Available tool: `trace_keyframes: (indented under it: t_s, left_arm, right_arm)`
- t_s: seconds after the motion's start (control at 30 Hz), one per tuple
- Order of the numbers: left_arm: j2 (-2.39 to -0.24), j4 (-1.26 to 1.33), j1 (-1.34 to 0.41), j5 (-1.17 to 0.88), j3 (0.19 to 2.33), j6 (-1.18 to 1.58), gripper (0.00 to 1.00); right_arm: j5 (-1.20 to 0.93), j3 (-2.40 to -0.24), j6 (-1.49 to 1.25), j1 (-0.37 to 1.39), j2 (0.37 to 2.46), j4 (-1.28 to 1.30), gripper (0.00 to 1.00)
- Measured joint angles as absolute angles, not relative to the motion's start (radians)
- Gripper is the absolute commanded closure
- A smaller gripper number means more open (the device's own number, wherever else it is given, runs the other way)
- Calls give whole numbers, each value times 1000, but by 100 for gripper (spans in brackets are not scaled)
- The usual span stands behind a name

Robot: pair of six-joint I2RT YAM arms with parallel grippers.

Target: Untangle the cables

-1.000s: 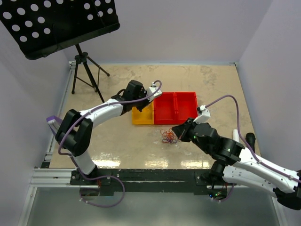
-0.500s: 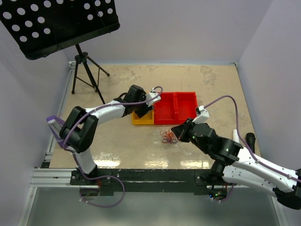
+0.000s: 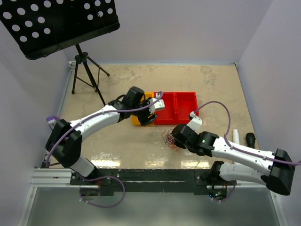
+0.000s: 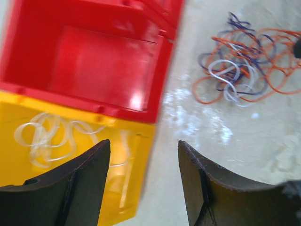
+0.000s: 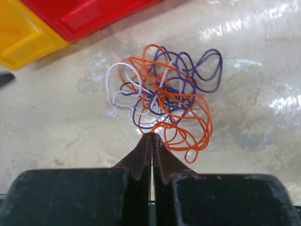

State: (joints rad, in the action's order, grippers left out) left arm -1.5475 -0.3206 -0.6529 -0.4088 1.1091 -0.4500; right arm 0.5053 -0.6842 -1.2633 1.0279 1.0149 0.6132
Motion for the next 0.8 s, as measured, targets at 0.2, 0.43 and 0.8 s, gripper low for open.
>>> trace_keyframes:
  t_s: [0.2,0.43,0.8]
  left_arm:
    - [-1617,-336,-748,-452,1050,-445,38]
    - [-1681,-338,-786,-543,1076,-394,34]
    - [-1781,-289,-789,-662,1162,-242,32]
  right_arm:
    - [503,-647,-1389,1050,959,652,100]
    - [495,-616,-1440,1054,870,665,100]
    - [479,-599,-1439,1066,876,646,100]
